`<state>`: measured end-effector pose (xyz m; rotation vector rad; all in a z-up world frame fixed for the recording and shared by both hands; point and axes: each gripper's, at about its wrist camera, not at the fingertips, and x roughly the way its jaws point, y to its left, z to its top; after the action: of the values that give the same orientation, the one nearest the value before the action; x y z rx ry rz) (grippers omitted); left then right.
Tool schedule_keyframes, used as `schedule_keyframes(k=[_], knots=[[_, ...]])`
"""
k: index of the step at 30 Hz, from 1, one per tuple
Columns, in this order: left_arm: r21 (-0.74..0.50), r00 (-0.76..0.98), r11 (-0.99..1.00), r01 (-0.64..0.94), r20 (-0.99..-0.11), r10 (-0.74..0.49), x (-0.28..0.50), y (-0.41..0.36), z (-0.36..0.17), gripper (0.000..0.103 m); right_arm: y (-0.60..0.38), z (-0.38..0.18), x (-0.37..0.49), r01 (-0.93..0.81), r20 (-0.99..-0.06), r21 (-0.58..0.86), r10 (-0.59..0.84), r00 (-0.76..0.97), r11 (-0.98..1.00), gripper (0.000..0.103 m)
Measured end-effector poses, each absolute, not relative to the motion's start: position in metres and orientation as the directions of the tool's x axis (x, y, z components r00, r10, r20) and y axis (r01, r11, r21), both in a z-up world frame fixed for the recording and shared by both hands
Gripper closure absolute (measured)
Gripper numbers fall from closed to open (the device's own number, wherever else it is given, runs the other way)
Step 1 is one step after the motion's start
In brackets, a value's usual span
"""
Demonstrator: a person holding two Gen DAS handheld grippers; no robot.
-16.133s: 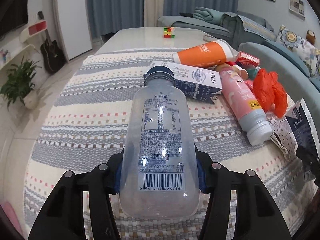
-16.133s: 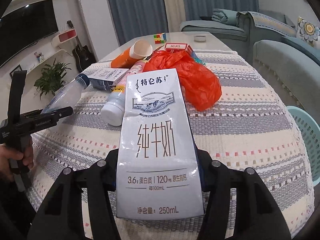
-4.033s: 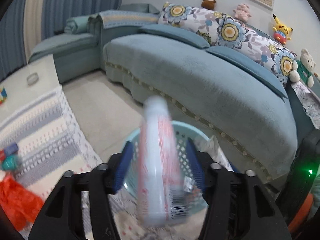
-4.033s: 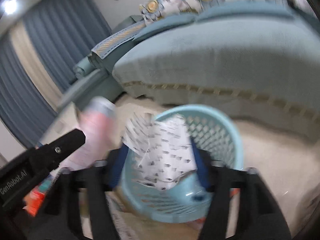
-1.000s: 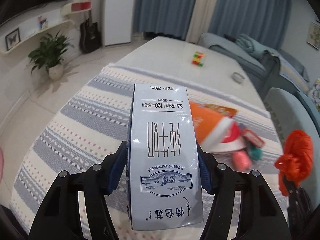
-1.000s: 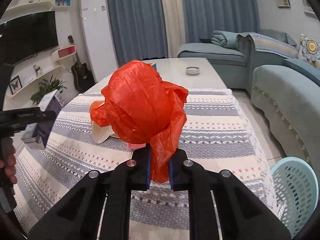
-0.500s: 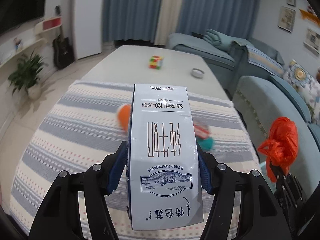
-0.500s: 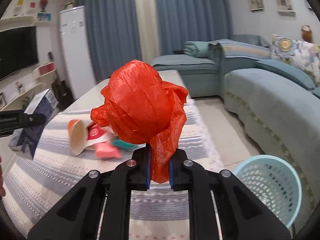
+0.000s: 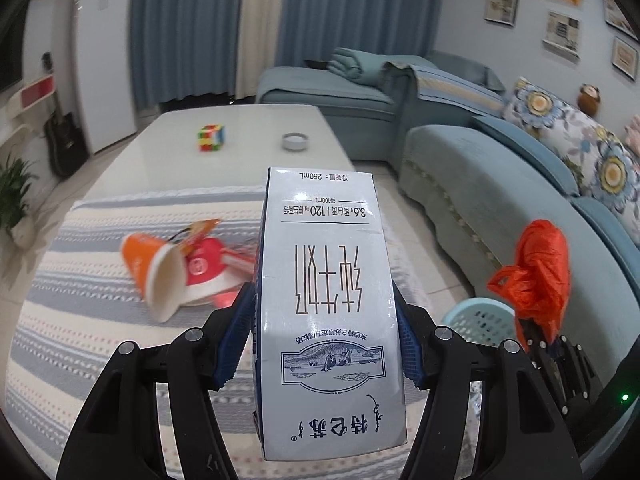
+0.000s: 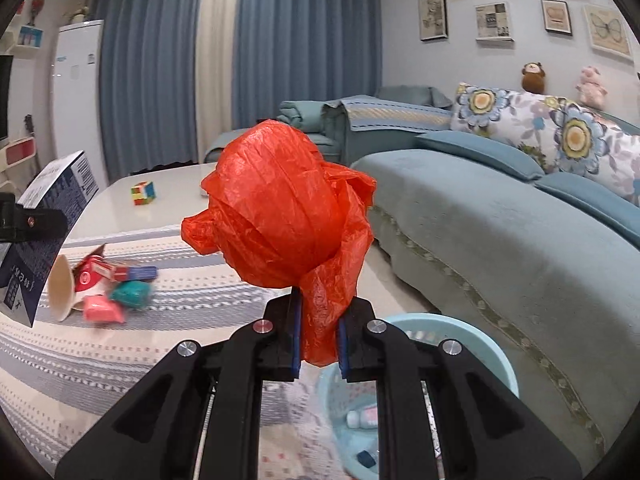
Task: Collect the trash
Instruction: 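Carry the carton and red bag over the blue basket and open both tools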
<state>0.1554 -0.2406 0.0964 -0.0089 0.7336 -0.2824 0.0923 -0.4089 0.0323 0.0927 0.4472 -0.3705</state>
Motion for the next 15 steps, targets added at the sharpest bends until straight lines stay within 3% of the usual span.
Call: schedule_keyframes(k=[15], knots=[[-0.077,0.682,0.909,0.409,-0.636,-0.361,0.145,-0.329,0.096,0.042,-0.486,0.016,0.055,0.518,-0.457,0.155,-0.404,0.793,0.841,0.092]])
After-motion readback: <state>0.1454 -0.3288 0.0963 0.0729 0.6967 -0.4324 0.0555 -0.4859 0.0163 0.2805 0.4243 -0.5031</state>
